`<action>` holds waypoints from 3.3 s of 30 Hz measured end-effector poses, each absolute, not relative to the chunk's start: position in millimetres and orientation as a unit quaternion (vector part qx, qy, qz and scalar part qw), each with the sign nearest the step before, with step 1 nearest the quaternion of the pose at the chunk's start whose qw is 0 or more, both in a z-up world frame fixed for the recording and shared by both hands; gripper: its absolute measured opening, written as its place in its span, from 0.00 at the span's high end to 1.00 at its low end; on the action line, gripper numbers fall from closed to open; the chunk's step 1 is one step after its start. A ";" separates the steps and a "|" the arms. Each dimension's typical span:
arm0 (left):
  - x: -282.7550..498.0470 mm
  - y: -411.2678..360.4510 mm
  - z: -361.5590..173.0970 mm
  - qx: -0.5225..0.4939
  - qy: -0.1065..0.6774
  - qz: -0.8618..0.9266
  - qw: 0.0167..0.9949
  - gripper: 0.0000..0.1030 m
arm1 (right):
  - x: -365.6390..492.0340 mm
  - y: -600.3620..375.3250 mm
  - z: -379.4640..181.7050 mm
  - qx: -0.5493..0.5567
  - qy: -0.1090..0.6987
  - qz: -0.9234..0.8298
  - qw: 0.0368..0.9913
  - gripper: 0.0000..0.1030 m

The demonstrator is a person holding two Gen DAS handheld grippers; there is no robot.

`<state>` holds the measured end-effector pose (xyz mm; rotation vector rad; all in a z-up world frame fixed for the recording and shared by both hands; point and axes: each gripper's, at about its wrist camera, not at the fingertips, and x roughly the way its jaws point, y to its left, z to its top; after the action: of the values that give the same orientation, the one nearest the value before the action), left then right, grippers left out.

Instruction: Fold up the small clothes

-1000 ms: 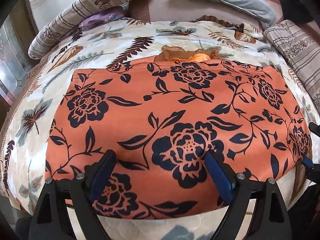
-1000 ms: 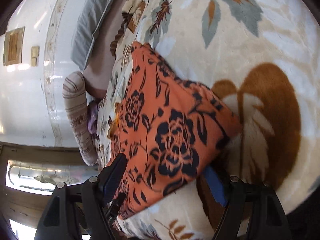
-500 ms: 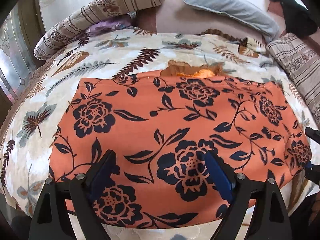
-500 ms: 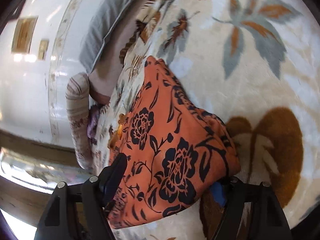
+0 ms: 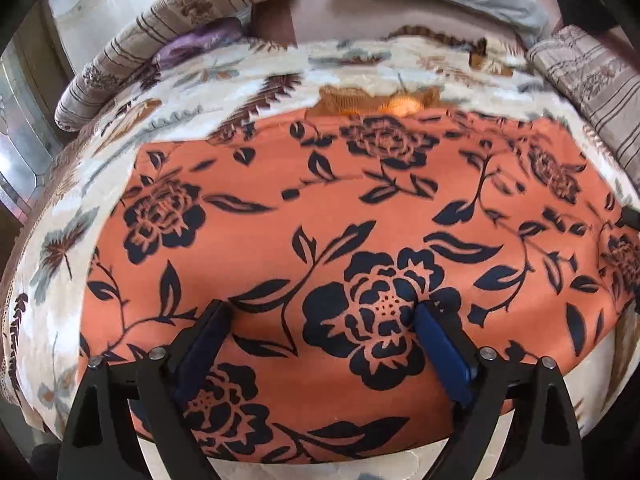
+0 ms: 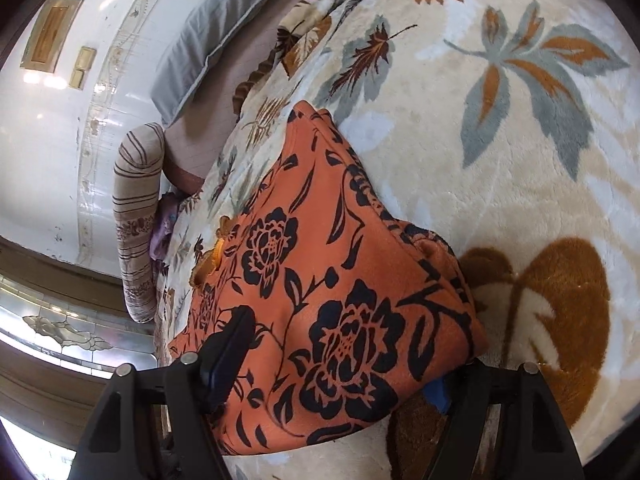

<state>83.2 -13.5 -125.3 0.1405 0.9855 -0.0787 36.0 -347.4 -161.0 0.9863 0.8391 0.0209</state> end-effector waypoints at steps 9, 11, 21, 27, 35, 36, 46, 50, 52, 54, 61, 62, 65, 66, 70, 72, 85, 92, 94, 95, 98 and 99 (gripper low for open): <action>82.6 -17.8 -133.9 0.071 0.477 -0.038 0.875 0.07 | 36.7 -349.5 -162.3 0.444 0.400 -0.002 0.801 0.40; 83.8 -14.6 -124.2 0.050 0.485 -0.047 0.872 0.07 | 36.7 -349.7 -160.9 0.431 0.408 -0.006 0.805 0.46; 80.2 -26.5 -135.4 0.074 0.497 -0.053 0.863 0.01 | 35.6 -355.4 -165.5 0.453 0.414 0.005 0.790 0.47; 72.7 -18.0 -111.9 0.073 0.451 -0.046 0.888 0.02 | 44.0 -348.5 -161.3 0.423 0.429 0.003 0.798 0.83; 83.0 21.5 -99.1 0.005 0.467 -0.076 0.881 0.00 | 57.9 -282.0 -61.0 0.279 0.389 0.022 0.878 0.88; 80.8 38.2 -88.6 -0.014 0.455 -0.073 0.887 0.00 | 59.9 -261.6 -41.6 0.251 0.375 0.034 0.892 0.89; 34.0 283.7 -55.8 -0.186 0.356 0.136 0.906 0.00 | 73.7 -30.5 -10.3 0.079 0.376 0.202 0.901 0.90; 27.2 319.6 -95.8 -0.234 0.398 0.169 0.871 0.02 | 95.2 35.6 -101.2 0.032 0.487 0.223 0.844 0.90; 20.7 326.0 -94.9 -0.254 0.382 0.149 0.876 0.02 | 91.4 37.0 -109.6 0.037 0.485 0.218 0.846 0.90; 19.7 325.3 -92.2 -0.238 0.378 0.159 0.881 0.02 | 89.7 31.6 -93.3 0.047 0.472 0.221 0.852 0.90; 26.2 316.1 -88.8 -0.232 0.380 0.132 0.886 0.02 | 68.9 35.3 -46.6 0.041 0.412 0.243 0.877 0.90; 27.5 313.5 -88.5 -0.229 0.381 0.130 0.886 0.02 | 68.4 37.7 -55.6 0.033 0.419 0.248 0.873 0.90; 28.6 308.3 -90.6 -0.217 0.383 0.125 0.889 0.02 | 73.0 51.7 -110.9 -0.002 0.465 0.251 0.849 0.85; 27.5 306.6 -90.7 -0.211 0.383 0.124 0.891 0.02 | 69.8 47.4 -111.2 0.012 0.454 0.256 0.853 0.85; 29.9 290.4 -87.3 -0.201 0.384 0.079 0.898 0.02 | 66.1 35.2 -98.6 0.056 0.448 0.287 0.845 0.46; 30.6 276.6 -83.7 -0.213 0.393 0.038 0.894 0.02 | 58.0 25.5 -91.4 0.073 0.434 0.292 0.849 0.27; 30.9 161.6 -71.3 -0.200 0.446 -0.098 0.867 0.03 | 20.0 -94.4 -69.9 0.216 0.370 0.248 0.869 0.27; 72.1 157.4 -120.7 -0.209 0.542 -0.078 0.811 0.79 | 28.8 -110.8 -79.2 0.246 0.372 0.245 0.861 0.27; 73.1 160.5 -114.6 -0.207 0.536 -0.082 0.814 0.87 | 30.5 -111.8 -80.4 0.249 0.374 0.244 0.859 0.27; 65.8 159.7 -100.2 -0.191 0.512 -0.081 0.834 0.88 | 29.5 -112.9 -80.8 0.250 0.374 0.244 0.859 0.27; 39.6 155.6 -67.6 -0.139 0.440 -0.069 0.885 0.88 | 27.9 -112.8 -80.0 0.250 0.372 0.241 0.861 0.27; 37.3 157.9 -70.4 -0.141 0.438 -0.065 0.885 0.88 | 28.4 -111.7 -79.6 0.246 0.373 0.240 0.862 0.27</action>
<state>37.3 157.9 -70.4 -0.2942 0.9114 -0.1345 28.4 -111.7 -79.6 0.5161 0.7828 0.5045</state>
